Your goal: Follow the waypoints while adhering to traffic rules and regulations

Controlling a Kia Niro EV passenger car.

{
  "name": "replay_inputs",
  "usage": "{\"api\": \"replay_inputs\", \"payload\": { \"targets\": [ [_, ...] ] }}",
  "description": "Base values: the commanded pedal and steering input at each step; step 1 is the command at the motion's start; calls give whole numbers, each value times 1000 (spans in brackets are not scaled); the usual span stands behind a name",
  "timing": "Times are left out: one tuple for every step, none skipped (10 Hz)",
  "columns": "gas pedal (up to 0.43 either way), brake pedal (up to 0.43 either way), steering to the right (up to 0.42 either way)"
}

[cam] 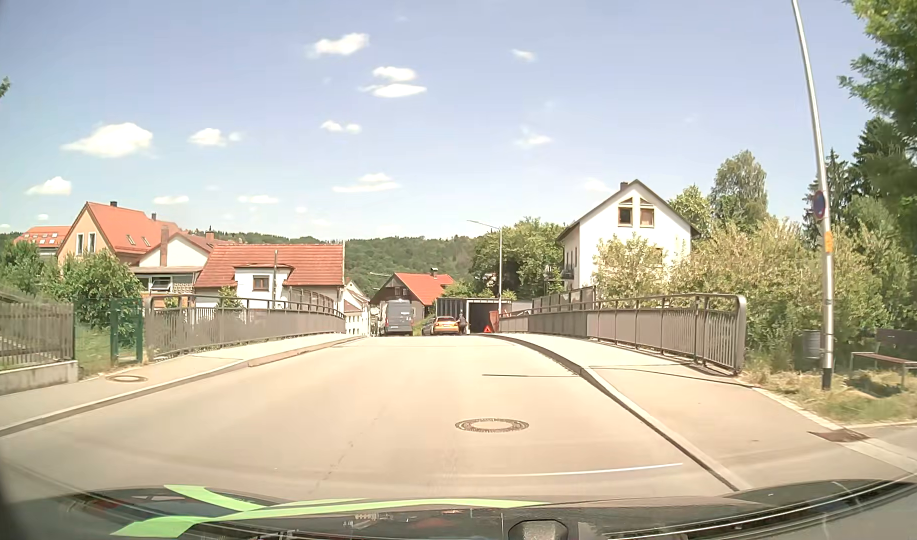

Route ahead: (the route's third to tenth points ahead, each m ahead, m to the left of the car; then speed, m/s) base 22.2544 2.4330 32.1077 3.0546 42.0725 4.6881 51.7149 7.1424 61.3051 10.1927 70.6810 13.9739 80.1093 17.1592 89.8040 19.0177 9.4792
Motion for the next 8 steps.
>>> {"api": "replay_inputs", "payload": {
  "targets": [
    [0, 49, -8],
    [0, 49, -14],
    [0, 43, -14],
    [0, 24, -14],
    [0, 0, -14],
    [0, 0, -14],
    [0, 0, -15],
    [0, 0, -17]
  ]
}}
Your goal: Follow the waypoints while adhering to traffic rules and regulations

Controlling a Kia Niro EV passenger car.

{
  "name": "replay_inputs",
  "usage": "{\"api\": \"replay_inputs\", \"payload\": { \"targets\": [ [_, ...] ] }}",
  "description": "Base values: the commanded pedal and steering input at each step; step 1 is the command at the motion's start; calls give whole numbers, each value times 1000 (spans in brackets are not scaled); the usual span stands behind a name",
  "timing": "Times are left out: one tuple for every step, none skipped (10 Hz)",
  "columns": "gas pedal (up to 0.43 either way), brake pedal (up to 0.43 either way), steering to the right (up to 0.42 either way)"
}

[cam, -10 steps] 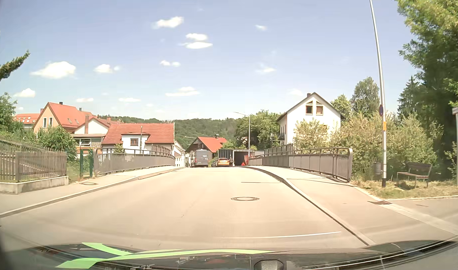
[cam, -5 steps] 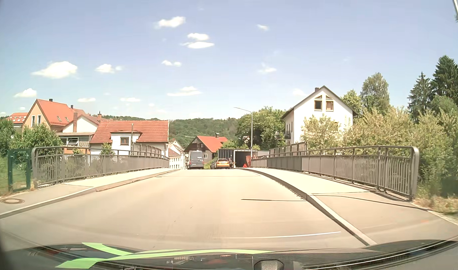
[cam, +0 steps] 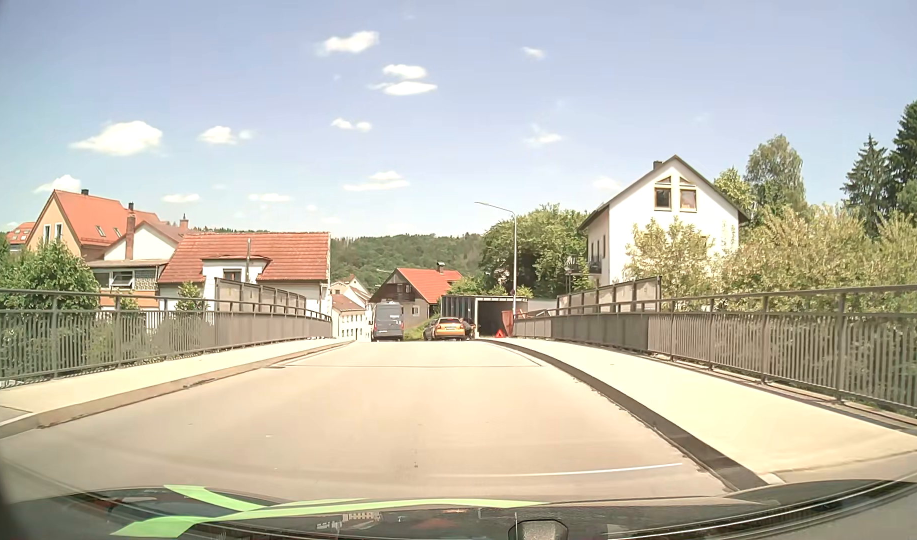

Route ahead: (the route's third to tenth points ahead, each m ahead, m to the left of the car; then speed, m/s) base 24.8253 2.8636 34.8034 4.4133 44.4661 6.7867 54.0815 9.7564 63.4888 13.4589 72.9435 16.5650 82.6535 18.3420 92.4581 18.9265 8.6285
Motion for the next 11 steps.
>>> {"api": "replay_inputs", "payload": {
  "targets": [
    [0, 0, -23],
    [0, 0, -26],
    [8, 0, -29],
    [20, 0, -30],
    [47, 0, -30],
    [59, 0, -31],
    [59, 0, -33],
    [59, 0, -38],
    [59, 0, -43],
    [47, 0, -43],
    [28, 0, -43]
  ]
}}
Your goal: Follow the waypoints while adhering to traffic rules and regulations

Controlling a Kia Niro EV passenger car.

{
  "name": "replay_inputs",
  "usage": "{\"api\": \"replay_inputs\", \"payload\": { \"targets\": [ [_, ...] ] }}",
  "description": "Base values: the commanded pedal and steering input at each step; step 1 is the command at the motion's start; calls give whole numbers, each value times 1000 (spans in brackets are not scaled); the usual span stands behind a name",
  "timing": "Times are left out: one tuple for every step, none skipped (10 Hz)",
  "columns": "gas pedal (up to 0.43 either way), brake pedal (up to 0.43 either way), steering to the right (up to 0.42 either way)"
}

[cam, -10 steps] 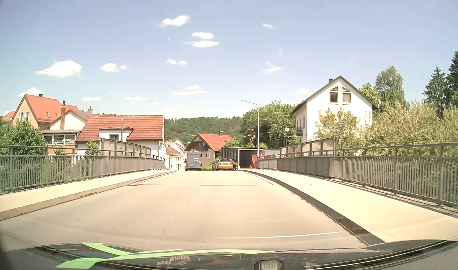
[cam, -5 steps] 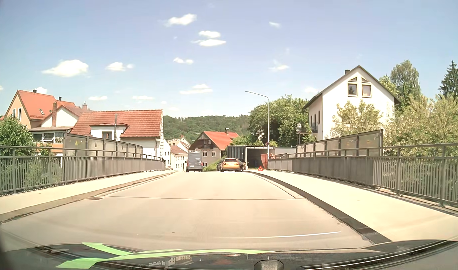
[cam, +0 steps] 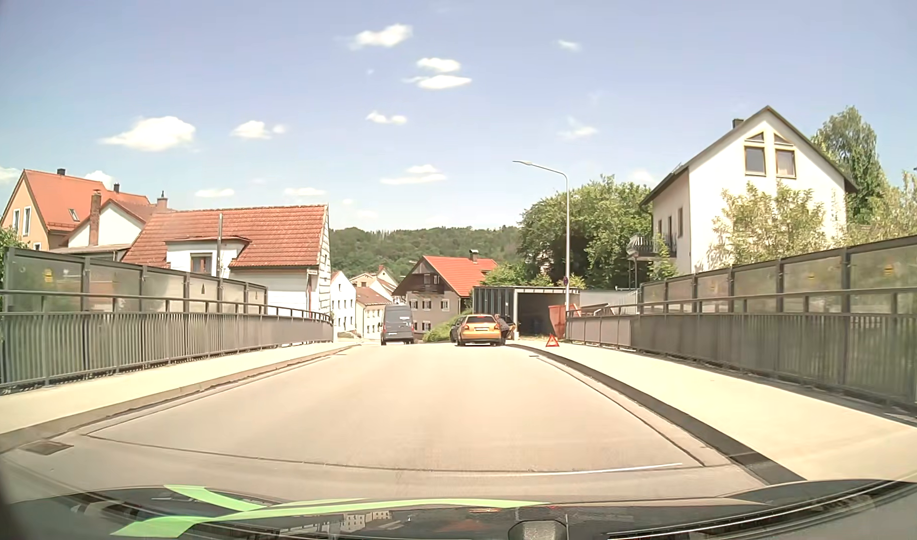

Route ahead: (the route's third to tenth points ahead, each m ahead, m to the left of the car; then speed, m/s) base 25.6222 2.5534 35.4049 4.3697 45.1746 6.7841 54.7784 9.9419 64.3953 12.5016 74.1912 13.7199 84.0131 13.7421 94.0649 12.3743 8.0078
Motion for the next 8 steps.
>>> {"api": "replay_inputs", "payload": {
  "targets": [
    [28, 0, -44],
    [28, 0, -46],
    [28, 0, -49],
    [39, 0, -52],
    [47, 0, -53],
    [59, 0, -53],
    [87, 0, -56],
    [87, 0, -58]
  ]
}}
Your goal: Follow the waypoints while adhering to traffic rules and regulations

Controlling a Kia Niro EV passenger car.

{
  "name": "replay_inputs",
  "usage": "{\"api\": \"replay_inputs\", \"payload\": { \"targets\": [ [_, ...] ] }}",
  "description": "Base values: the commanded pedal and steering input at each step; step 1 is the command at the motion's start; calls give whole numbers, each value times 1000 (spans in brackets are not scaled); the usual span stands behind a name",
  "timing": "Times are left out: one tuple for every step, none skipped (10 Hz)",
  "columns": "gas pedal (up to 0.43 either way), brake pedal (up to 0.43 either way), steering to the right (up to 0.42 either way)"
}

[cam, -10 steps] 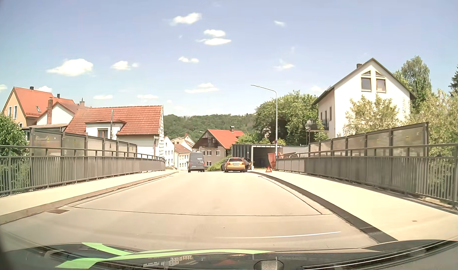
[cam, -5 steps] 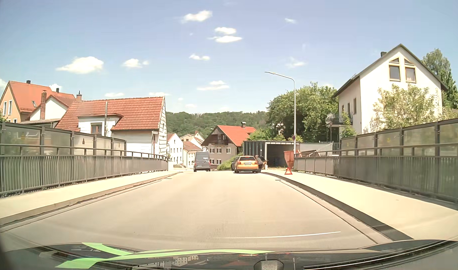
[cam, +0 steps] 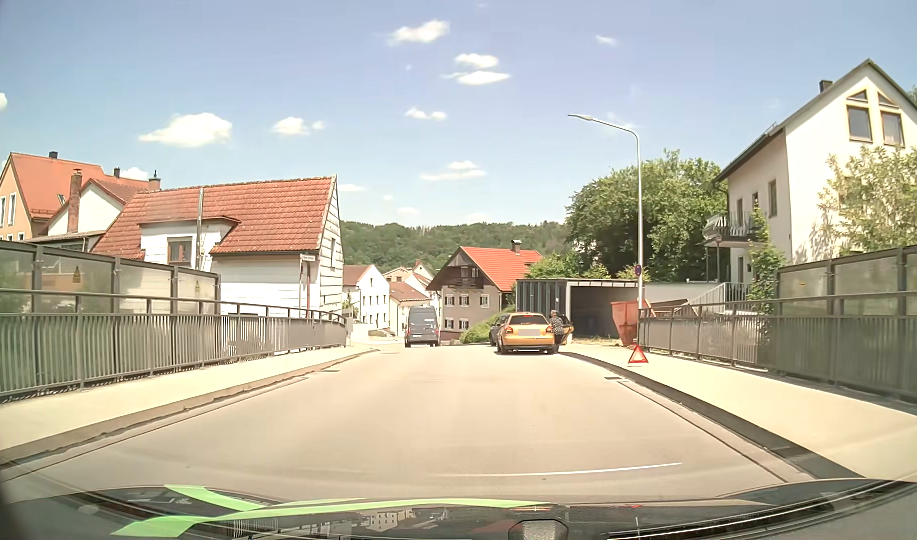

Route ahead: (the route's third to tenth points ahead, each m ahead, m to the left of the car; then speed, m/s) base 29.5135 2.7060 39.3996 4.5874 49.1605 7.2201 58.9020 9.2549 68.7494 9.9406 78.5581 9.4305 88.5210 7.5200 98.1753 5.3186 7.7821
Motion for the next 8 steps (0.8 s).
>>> {"api": "replay_inputs", "payload": {
  "targets": [
    [87, 0, -58],
    [87, 0, -56],
    [79, 0, -55],
    [79, 0, -53],
    [79, 0, -47],
    [79, 0, -40],
    [79, 0, -33],
    [79, 0, -28]
  ]
}}
